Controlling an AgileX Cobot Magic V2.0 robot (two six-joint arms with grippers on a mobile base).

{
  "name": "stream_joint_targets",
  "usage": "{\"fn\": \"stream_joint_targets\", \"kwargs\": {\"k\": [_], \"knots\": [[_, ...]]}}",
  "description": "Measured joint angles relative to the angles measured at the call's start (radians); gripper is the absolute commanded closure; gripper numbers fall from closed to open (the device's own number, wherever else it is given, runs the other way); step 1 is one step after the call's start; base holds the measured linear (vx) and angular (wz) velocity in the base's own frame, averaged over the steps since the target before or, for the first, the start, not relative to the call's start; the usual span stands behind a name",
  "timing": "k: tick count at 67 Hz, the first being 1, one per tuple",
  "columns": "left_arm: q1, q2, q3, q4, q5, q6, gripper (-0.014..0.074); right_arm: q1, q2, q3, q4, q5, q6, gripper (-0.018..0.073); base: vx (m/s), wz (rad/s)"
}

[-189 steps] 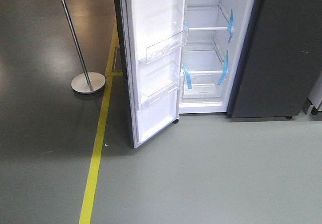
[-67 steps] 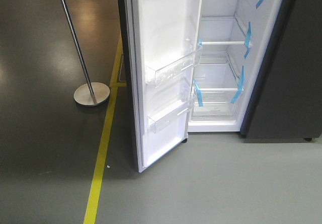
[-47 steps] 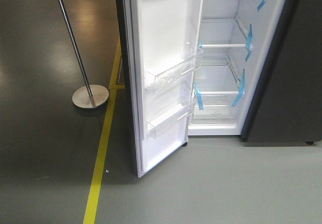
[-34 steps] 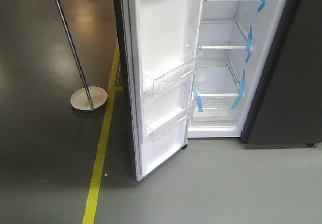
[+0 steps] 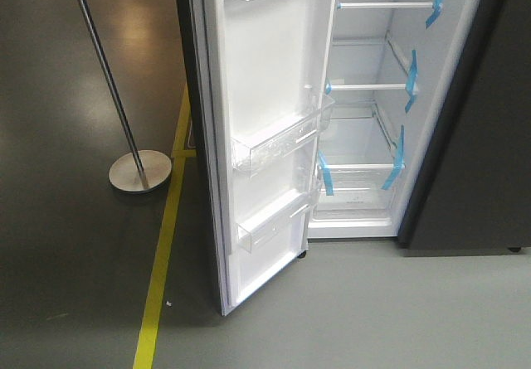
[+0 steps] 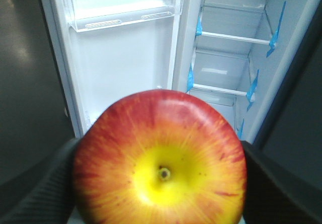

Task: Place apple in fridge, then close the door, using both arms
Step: 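Move the right gripper with the apple into the refrigerator opening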

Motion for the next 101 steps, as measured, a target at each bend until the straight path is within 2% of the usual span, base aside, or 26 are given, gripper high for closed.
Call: {"fn": "stream_joint_targets", "kwargs": {"k": [101], "knots": [[0.000,0.000,0.000,0.000,0.000,0.000,0.0603,0.000,0.000,0.000,0.000,0.000,0.000,0.0356,0.10,-0.01]]}}
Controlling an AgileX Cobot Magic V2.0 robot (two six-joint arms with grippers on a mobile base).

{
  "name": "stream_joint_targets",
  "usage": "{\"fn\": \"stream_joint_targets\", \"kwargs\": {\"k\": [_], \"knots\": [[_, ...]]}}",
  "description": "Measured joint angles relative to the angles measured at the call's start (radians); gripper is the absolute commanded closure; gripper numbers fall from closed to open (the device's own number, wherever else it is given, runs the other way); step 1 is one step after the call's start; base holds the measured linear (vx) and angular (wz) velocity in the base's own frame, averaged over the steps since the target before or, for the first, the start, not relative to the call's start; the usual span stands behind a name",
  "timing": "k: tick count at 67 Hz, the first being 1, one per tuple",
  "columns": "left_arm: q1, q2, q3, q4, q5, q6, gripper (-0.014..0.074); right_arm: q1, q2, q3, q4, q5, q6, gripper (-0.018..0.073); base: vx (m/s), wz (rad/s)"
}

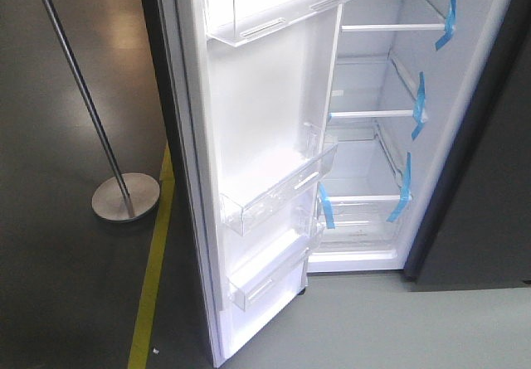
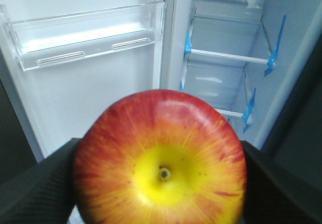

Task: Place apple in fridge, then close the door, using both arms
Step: 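Move the right gripper with the apple into the refrigerator opening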

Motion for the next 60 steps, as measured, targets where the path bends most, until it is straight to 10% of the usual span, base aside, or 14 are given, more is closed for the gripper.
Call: {"fn": "stream_joint_targets", "kwargs": {"k": [60], "knots": [[0.000,0.000,0.000,0.000,0.000,0.000,0.0603,0.000,0.000,0.000,0.000,0.000,0.000,0.0356,0.08,0.01]]}}
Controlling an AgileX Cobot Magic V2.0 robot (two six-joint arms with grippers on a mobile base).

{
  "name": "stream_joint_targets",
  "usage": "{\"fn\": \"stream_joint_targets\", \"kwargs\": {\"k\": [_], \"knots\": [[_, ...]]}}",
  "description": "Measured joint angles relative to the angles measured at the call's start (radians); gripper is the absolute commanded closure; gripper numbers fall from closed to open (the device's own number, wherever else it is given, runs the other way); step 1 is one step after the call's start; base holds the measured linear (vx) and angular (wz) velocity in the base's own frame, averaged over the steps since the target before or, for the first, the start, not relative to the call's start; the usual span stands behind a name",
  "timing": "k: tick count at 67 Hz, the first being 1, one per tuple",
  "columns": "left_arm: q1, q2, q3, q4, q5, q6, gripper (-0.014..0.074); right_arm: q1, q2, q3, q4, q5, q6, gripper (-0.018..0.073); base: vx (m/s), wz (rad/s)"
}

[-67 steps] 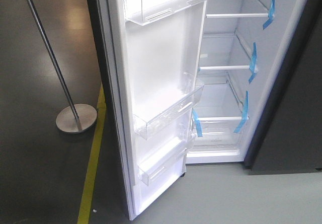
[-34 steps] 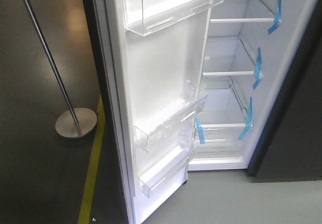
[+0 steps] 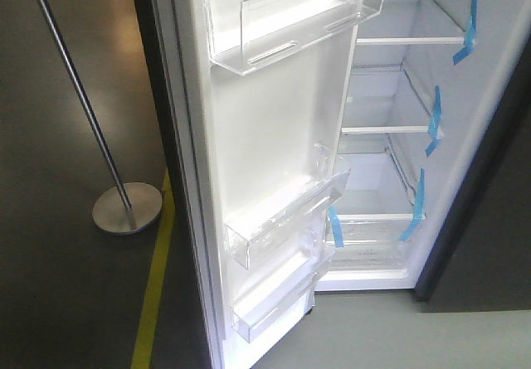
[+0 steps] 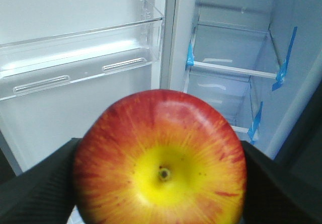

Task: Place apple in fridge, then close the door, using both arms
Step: 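Move the right gripper with the apple into the refrigerator opening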

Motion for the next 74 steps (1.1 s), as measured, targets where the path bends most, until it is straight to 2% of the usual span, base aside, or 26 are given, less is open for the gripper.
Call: {"fn": "stream_joint_targets", "kwargs": {"k": [74], "knots": [[0.000,0.000,0.000,0.000,0.000,0.000,0.0603,0.000,0.000,0.000,0.000,0.000,0.000,0.0356,0.04,0.04]]}}
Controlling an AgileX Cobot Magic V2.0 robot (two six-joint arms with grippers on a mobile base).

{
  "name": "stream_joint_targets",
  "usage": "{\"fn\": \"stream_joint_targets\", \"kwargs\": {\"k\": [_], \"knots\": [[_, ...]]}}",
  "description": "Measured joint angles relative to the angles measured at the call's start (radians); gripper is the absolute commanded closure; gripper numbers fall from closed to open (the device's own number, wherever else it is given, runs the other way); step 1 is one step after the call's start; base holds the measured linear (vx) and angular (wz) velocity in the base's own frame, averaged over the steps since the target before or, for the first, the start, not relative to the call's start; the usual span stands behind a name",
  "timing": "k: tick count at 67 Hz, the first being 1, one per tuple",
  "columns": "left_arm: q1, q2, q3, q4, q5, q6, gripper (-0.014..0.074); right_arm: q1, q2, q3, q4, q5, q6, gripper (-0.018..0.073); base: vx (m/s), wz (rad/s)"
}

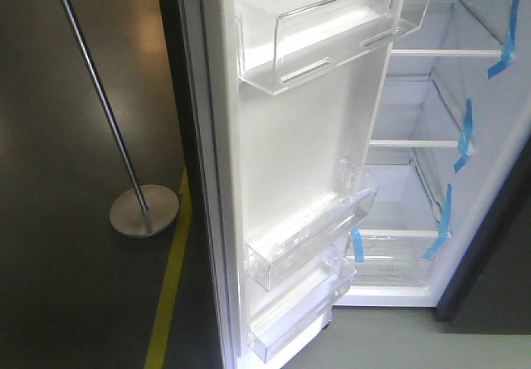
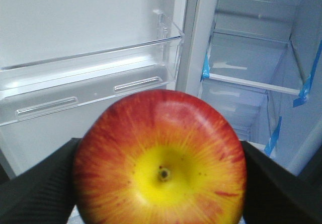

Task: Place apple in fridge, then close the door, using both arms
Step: 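Move the right gripper with the apple into the refrigerator opening, then hold the apple in front of the refrigerator shelves with the right gripper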

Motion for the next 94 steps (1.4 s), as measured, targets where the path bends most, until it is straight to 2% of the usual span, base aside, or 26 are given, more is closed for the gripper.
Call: {"fn": "stream_joint_targets", "kwargs": {"k": [94], "knots": [[0.000,0.000,0.000,0.000,0.000,0.000,0.0603,0.000,0.000,0.000,0.000,0.000,0.000,0.0356,0.03,0.00]]}}
